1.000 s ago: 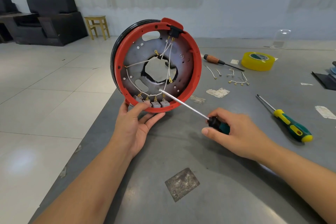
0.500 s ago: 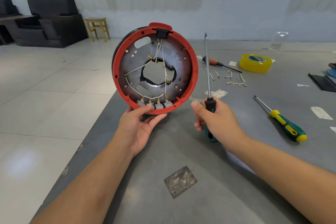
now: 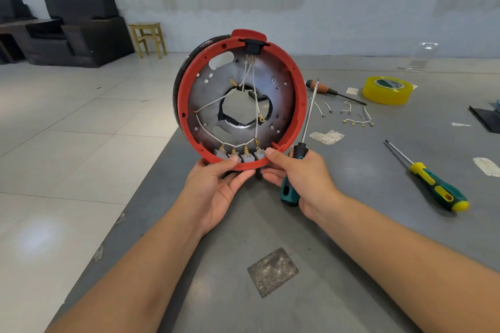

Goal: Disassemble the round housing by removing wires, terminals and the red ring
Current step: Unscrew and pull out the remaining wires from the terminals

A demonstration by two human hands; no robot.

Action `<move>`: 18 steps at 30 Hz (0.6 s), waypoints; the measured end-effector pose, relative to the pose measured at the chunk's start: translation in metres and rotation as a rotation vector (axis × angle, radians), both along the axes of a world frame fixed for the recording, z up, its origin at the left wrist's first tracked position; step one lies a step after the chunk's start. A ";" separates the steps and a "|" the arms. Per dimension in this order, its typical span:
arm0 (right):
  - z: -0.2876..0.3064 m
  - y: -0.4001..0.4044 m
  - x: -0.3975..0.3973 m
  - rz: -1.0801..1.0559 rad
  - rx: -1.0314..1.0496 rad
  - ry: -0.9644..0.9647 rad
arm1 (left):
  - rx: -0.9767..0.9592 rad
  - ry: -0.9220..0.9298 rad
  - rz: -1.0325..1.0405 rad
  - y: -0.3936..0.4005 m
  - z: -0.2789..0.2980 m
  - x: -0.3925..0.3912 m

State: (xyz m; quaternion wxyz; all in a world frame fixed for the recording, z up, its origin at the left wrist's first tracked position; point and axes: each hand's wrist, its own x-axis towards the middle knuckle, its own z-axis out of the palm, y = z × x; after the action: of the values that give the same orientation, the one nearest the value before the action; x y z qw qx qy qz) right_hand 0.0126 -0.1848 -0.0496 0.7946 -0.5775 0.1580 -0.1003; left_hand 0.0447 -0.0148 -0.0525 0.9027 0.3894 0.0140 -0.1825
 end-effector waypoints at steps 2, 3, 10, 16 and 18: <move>0.003 0.001 0.000 0.009 0.003 0.033 | 0.008 -0.011 -0.007 -0.002 0.000 -0.001; 0.003 0.001 0.000 0.014 -0.001 0.046 | 0.012 -0.014 -0.006 -0.003 0.000 -0.001; 0.005 -0.001 0.002 0.025 -0.071 0.052 | 0.075 -0.016 -0.021 -0.003 0.000 -0.002; 0.004 -0.008 0.004 0.002 -0.063 0.050 | 0.187 -0.028 -0.041 -0.001 0.003 0.000; 0.003 -0.010 0.005 -0.008 -0.074 0.044 | 0.223 -0.016 -0.037 0.000 0.004 0.000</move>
State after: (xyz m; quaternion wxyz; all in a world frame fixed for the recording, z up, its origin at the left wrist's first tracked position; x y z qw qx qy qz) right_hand 0.0176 -0.1953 -0.0467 0.7686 -0.6079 0.1740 -0.0966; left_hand 0.0450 -0.0149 -0.0484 0.8502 0.4892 0.0196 -0.1935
